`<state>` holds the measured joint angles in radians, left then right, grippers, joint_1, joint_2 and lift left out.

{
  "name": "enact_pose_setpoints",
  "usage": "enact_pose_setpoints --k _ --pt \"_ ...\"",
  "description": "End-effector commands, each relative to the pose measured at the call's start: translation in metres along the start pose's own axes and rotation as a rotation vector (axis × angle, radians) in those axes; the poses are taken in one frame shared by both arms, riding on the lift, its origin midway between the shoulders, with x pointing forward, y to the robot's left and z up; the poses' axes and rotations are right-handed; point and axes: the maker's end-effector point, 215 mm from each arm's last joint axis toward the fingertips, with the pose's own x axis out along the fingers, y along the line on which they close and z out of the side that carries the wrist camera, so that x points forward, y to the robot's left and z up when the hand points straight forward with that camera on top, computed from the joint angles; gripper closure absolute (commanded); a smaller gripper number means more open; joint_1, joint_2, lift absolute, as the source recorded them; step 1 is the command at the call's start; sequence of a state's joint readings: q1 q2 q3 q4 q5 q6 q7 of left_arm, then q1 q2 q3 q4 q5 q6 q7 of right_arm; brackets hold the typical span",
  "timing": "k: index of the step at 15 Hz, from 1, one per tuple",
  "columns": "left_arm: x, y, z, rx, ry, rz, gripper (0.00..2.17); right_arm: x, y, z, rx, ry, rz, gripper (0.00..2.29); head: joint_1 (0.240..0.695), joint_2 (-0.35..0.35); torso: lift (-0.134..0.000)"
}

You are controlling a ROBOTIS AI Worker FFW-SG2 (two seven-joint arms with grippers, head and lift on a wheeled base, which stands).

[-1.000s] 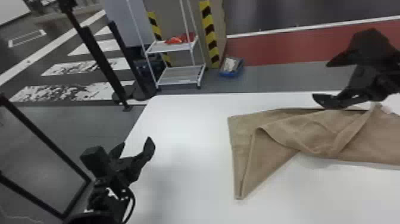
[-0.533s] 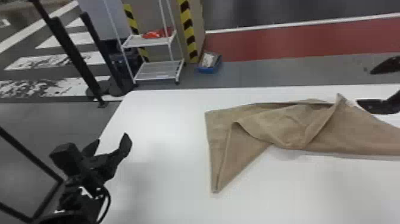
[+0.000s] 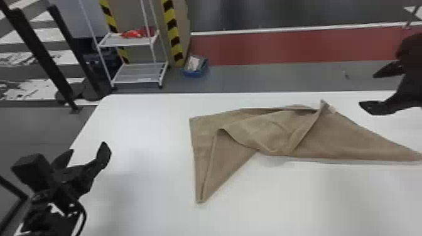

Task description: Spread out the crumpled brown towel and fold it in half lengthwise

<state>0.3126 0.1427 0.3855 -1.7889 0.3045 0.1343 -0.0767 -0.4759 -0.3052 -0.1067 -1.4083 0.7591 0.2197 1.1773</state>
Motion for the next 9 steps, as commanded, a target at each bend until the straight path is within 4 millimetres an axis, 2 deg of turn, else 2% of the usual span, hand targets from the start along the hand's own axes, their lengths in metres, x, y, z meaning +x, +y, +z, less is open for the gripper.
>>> enact_pose_setpoints --k 1,2,6,9 --pt "-0.003 0.004 -0.002 0.002 0.003 0.009 0.09 0.004 -0.01 0.011 -0.061 0.023 0.007 0.16 0.695 0.128 -0.125" --pt "-0.004 0.004 -0.004 0.005 0.006 0.011 0.09 0.005 -0.014 0.008 -0.087 0.056 0.016 0.17 0.695 0.131 -0.125" --pt "-0.006 0.007 -0.006 0.008 0.007 0.021 0.09 0.03 -0.008 -0.008 -0.247 0.144 0.096 0.19 0.695 0.132 -0.125" --pt "-0.007 0.004 -0.01 0.008 0.011 0.022 0.09 0.053 0.002 0.002 -0.382 0.19 0.159 0.19 0.695 0.131 -0.125"
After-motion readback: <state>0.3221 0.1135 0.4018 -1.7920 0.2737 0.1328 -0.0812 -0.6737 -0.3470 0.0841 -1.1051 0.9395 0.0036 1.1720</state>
